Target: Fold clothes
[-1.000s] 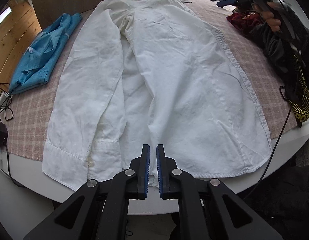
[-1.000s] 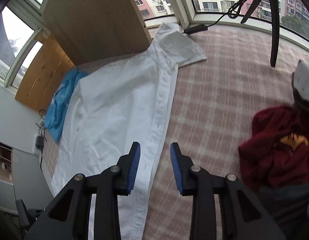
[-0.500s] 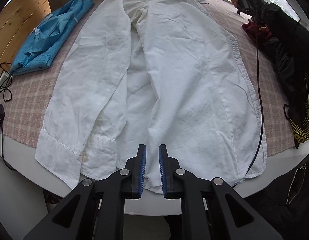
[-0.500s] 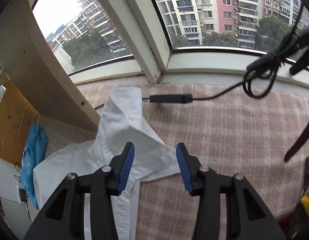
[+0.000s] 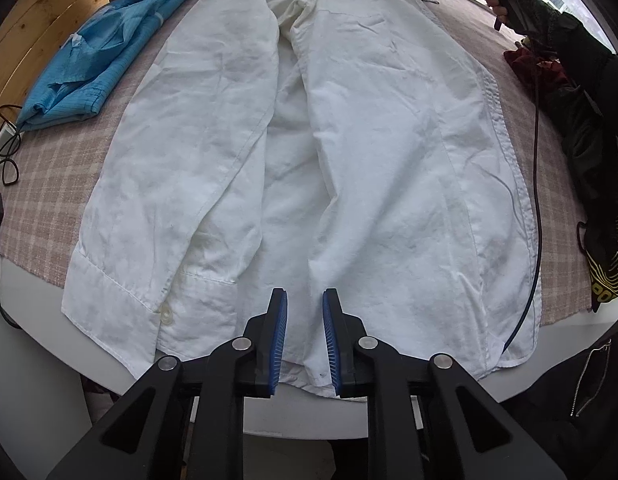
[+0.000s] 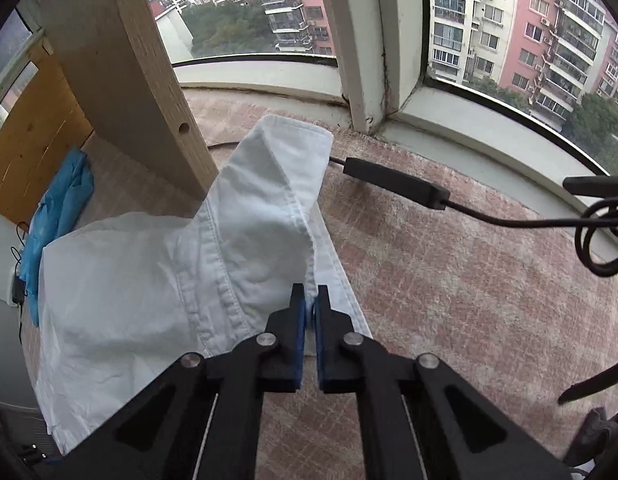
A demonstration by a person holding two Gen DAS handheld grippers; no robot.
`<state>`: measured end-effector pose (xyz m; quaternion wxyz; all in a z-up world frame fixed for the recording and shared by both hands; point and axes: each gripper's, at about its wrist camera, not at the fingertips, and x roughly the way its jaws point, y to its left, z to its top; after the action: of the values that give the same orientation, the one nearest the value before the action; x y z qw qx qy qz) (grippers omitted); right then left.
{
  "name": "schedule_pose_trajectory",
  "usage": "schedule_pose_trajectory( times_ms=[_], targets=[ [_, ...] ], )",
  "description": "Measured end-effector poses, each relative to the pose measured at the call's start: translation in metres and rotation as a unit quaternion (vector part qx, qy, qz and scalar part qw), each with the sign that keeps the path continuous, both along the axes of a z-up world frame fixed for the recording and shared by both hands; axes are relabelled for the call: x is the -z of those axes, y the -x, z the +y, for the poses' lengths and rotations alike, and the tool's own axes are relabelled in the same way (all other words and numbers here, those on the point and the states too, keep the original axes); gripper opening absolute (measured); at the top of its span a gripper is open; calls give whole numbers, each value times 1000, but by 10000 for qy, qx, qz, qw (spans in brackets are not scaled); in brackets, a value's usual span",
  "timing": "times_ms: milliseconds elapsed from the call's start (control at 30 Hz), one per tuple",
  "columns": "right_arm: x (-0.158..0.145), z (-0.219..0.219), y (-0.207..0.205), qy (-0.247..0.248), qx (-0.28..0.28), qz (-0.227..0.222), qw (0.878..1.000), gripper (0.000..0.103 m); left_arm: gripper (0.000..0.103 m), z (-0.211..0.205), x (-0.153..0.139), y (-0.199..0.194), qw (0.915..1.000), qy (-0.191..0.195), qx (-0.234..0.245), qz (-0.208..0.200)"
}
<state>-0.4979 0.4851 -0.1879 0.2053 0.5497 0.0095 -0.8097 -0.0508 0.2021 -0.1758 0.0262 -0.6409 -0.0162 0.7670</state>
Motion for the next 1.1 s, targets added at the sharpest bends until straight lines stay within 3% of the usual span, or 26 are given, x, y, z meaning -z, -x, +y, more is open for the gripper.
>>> schedule_pose_trajectory(
  times_ms=[200, 333, 400, 467, 500, 700, 867, 1100],
  targets=[
    [-29, 3, -15, -315, 23, 657, 9973, 3, 18, 7, 6, 4, 10000, -31, 32, -25],
    [-20, -8, -7, -612, 54, 439, 9971, 4, 18, 6, 8, 4, 10000, -41, 21, -61],
    [-15, -18, -8, -873, -45, 382, 9954, 14, 18, 8, 8, 11, 10000, 14, 11, -38],
    [-16, -26, -15, -1360, 3, 573, 9891, 37, 18, 5, 4, 8, 10000, 29, -33, 10],
    [-20, -28, -20, -1463, 34, 683, 9869, 37, 18, 3, 2, 7, 10000, 38, -58, 35],
    [-68, -32, -65, -516, -97, 852, 9950, 38, 18, -25, -14, -10, 9991, 77, -384, 137],
    [-93, -52, -112, 476, -545, 319, 9969, 38, 24, -52, -21, -36, 9979, 212, -582, 170],
    [-113, -94, -224, 1180, -1339, -245, 9836, 40, 29, -108, -4, -53, 9960, 584, -664, 121]
  ],
)
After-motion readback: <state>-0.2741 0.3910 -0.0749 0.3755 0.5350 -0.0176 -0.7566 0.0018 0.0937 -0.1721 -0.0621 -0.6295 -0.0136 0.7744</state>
